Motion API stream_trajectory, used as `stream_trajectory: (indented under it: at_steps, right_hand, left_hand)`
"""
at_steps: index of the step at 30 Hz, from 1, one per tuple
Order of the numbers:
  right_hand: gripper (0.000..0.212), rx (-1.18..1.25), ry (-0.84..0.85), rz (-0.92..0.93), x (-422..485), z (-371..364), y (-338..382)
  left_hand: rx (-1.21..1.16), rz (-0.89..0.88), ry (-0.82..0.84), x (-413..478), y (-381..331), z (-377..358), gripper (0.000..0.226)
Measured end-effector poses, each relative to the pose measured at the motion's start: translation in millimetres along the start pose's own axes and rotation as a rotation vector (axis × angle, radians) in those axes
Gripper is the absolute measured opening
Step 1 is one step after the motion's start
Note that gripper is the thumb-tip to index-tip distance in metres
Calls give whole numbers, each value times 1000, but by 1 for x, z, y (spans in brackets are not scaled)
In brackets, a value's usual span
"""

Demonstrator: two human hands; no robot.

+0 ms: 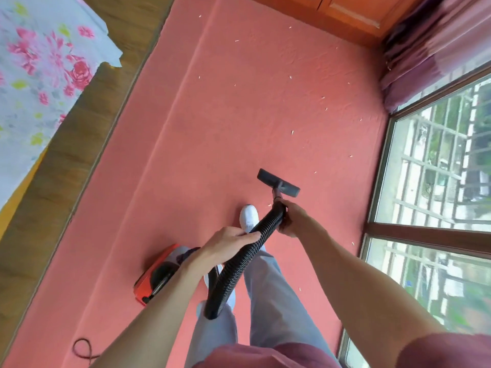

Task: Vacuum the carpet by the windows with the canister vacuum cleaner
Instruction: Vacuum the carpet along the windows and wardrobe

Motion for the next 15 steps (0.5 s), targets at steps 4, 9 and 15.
stream_trajectory:
  at_steps: [4, 9, 15]
  right_hand:
    - [27, 7, -39, 47, -24, 22, -42]
    - [21, -83, -66, 80, -22, 34, -74]
    - [19, -214, -108, 97, 4, 43, -118]
  left_hand:
    - [2, -22, 67, -12, 38, -19, 36]
    - [-60, -30, 130, -20, 72, -26, 38]
    - [-108, 26, 187, -2, 119, -34, 43]
Point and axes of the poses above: each hand's wrist, its own x-axis towards the middle knuckle, its own z-axis out of the back of the hand, y = z × x, the point moved 2 cm from there along x, towards the middle knuckle, and after that the axes turned 12 degrees about z, right-handed, at the moved point
